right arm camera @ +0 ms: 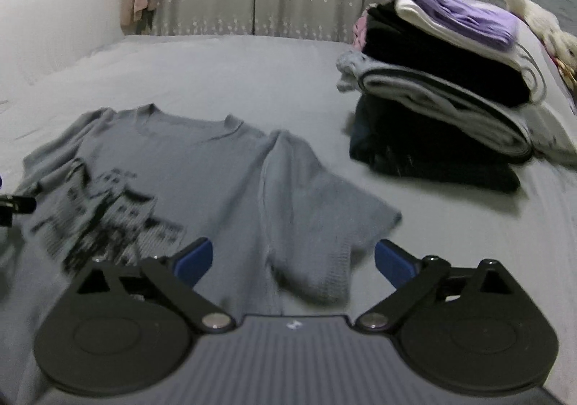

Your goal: Fold clothes

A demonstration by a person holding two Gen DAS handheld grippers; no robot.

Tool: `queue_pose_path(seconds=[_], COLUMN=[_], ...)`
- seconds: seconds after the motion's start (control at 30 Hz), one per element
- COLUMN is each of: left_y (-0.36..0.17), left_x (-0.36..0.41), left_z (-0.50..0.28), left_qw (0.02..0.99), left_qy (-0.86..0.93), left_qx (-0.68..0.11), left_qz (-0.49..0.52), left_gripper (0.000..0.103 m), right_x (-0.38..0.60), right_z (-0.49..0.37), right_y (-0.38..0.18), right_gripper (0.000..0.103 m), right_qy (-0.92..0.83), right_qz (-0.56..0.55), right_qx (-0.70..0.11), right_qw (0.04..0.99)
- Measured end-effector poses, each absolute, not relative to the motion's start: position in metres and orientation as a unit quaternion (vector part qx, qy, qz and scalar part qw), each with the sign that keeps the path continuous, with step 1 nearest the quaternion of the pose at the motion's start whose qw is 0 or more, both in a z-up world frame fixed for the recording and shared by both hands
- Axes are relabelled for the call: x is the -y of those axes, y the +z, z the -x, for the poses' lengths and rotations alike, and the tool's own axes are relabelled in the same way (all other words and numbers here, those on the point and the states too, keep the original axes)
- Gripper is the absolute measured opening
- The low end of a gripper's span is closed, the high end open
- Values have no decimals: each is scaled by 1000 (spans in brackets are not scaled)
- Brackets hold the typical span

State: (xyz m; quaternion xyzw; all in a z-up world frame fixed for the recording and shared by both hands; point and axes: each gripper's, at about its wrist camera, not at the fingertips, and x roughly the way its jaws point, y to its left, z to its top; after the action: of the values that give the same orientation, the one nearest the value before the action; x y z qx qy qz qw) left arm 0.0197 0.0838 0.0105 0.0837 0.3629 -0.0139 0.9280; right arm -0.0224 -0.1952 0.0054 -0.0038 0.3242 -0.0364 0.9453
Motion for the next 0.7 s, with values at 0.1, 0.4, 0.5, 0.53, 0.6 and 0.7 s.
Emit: queue_pose_path(seconds=[0.1, 0.4, 0.5, 0.53, 0.6, 0.7], left_y=[5, 13, 20, 23, 24, 22], left_x=[-87, -83, -69, -63, -53, -37], left_z=[-1, 37, 48, 51, 58, 60], left_qw=[926, 917, 921, 923, 924, 920], left_qy=[-10, -43, -65, -73, -84, -98], left_qx=[-374, -395, -383, -377, -372, -379], left_qz=[-55, 22, 18, 15, 13, 3], left_gripper=[84, 84, 84, 84, 84, 84], right_x=[197, 200, 195, 194, 194, 196], right_z=[49, 105, 113, 115, 116, 115], right_y=[-1, -9, -1, 1, 2, 1], right_gripper=[99, 99, 99, 99, 99, 98], right_qy=[-45, -37, -14, -8, -1, 10], right_qz=[-24, -162, -166, -168, -170, -177], right_qx=[-343, -384, -374, -371, -368, -368], right_qw=[938, 908, 912, 913, 914, 913])
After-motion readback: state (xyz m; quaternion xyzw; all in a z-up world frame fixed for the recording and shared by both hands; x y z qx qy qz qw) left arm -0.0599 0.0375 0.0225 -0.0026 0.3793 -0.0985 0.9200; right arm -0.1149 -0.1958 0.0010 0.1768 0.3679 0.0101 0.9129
